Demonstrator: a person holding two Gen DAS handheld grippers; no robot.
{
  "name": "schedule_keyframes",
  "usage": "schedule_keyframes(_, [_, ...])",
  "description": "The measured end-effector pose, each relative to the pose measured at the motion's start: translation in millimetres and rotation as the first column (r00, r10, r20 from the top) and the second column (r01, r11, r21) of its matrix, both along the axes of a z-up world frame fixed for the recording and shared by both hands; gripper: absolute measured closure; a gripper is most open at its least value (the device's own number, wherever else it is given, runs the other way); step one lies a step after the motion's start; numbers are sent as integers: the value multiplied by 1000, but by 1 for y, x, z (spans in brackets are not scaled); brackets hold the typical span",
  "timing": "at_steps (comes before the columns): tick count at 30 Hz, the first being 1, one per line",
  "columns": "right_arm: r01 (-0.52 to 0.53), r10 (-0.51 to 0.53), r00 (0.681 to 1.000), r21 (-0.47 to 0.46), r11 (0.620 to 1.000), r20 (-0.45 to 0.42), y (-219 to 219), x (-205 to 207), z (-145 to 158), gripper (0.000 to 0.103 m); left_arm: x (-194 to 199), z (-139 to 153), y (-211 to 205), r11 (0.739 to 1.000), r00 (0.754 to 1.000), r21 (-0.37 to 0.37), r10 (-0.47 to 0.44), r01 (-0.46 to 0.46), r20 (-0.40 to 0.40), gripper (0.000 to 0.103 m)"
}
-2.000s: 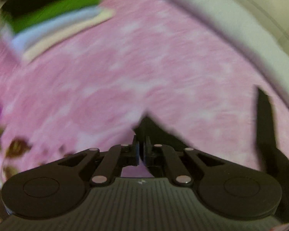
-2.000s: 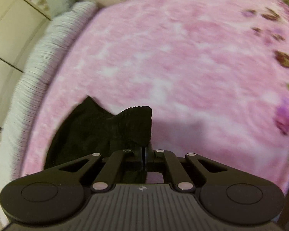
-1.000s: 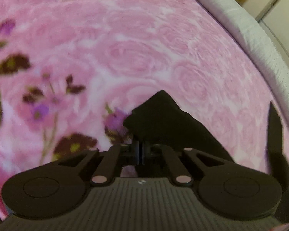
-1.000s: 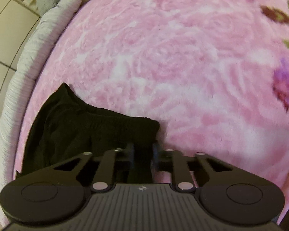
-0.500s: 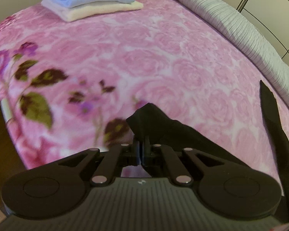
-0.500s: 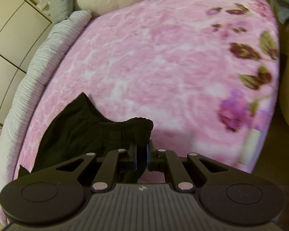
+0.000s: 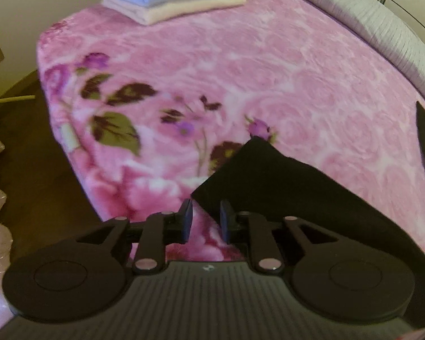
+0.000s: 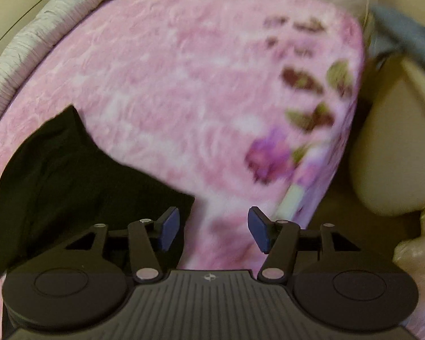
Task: Fold clothes
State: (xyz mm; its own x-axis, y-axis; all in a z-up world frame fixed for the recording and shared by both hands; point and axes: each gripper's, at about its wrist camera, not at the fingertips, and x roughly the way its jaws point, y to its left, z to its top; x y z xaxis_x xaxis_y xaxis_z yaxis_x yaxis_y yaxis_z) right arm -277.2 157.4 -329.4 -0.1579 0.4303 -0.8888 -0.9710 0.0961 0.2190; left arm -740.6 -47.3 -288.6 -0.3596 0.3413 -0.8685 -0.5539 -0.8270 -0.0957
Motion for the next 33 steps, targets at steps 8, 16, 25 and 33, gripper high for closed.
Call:
schedule_keyframes(8, [-230,232,972,33,973,-50,11,-70,29,45,30,25,59,957,947,139,-276,255,162,86])
schedule_keyframes(16, [-429,425,899,-22,903,-104,-2,-217,3,51,59,-6,193,750,713,166,-661,641,233,84])
schedule_keyframes(25, [-515,494,845,-57,855,-205,-25,-361,-19,51,55,-25,306,654,585,168,-743,738,325,75])
schedule_keyframes(33, [-603,591,794,-61,796,-140,-2,-413,-20,51,45,-46,362,665,568,197,-728,720,385,74])
